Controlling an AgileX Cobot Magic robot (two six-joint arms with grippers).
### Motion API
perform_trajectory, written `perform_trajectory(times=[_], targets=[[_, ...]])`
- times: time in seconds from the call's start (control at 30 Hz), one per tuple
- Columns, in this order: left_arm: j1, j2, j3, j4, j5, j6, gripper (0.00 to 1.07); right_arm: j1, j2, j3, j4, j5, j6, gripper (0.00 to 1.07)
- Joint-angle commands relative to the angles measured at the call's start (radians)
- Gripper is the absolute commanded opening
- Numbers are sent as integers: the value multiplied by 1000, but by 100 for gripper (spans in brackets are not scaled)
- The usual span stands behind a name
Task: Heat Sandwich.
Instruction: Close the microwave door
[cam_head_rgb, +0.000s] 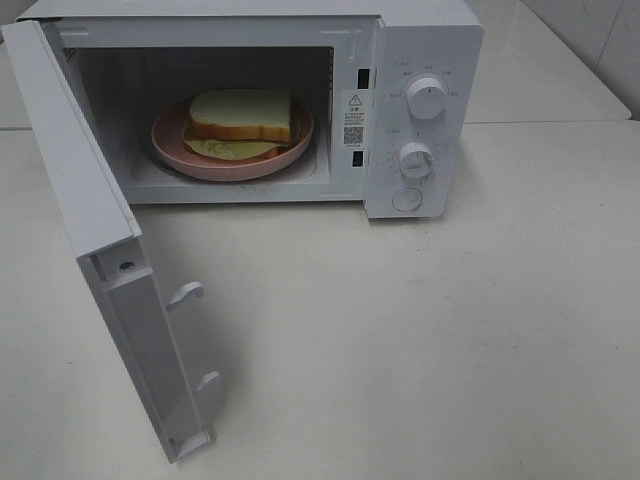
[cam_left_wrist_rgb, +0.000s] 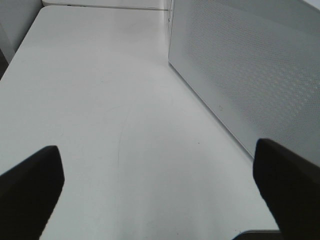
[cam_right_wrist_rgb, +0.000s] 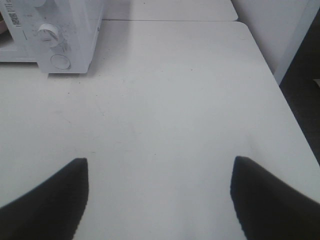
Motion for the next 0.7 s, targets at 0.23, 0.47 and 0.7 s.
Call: perform_trajectory(times=[0.23, 0.47, 0.7], targets=[[-2, -22, 2, 1, -11, -9, 98, -9, -29, 1, 19, -6, -24, 76], [-2, -22, 2, 1, -11, -9, 98, -9, -29, 0, 19, -6, -24, 75], [-2, -22, 2, 1, -11, -9, 98, -9, -29, 0, 19, -6, -24, 75]])
